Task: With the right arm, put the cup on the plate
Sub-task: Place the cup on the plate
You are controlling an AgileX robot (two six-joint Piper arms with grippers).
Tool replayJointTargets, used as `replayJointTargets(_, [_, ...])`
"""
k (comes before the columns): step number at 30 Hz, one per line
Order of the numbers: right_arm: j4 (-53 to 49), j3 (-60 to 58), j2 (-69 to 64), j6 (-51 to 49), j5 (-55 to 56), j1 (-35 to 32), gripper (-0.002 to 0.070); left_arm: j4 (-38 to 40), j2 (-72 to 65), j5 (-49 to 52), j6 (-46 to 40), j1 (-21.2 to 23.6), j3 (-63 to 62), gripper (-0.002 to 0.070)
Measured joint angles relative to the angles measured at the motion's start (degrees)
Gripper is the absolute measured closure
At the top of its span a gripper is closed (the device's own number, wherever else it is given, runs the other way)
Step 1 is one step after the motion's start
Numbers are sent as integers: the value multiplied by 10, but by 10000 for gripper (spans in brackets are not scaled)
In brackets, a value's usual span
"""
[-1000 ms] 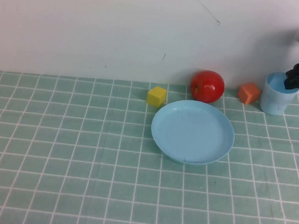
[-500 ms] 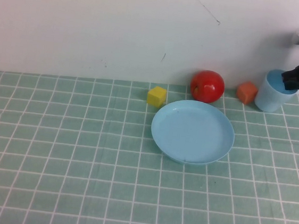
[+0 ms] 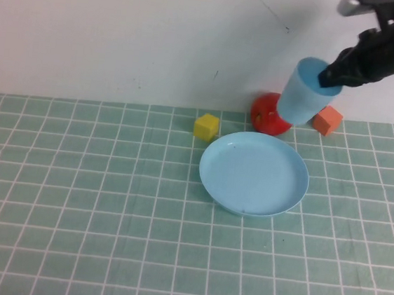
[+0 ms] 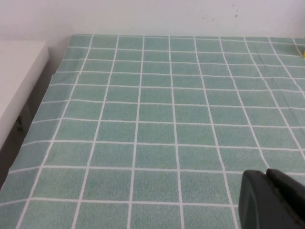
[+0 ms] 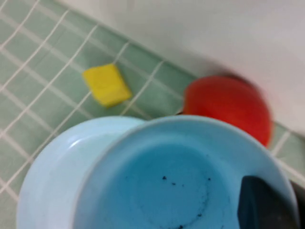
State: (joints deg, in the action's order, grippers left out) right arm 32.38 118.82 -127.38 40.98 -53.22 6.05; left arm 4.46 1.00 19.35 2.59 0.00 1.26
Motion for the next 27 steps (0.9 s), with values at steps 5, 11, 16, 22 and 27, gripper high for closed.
replayJointTargets(5, [-85, 0, 0, -1, -28, 85, 648, 0, 0, 0, 0, 0, 0, 678])
replayJointTargets(11, [-153, -5, -1, -11, -32, 141, 648, 0, 0, 0, 0, 0, 0, 678])
replayJointTargets(16, [-181, -5, -15, -29, -42, 145, 648, 0, 0, 0, 0, 0, 0, 678])
replayJointTargets(22, [-185, -7, -36, -33, -43, 145, 649, 0, 0, 0, 0, 0, 0, 678])
replayJointTargets(27, [-185, -24, -46, -32, -25, 145, 635, 0, 0, 0, 0, 0, 0, 678])
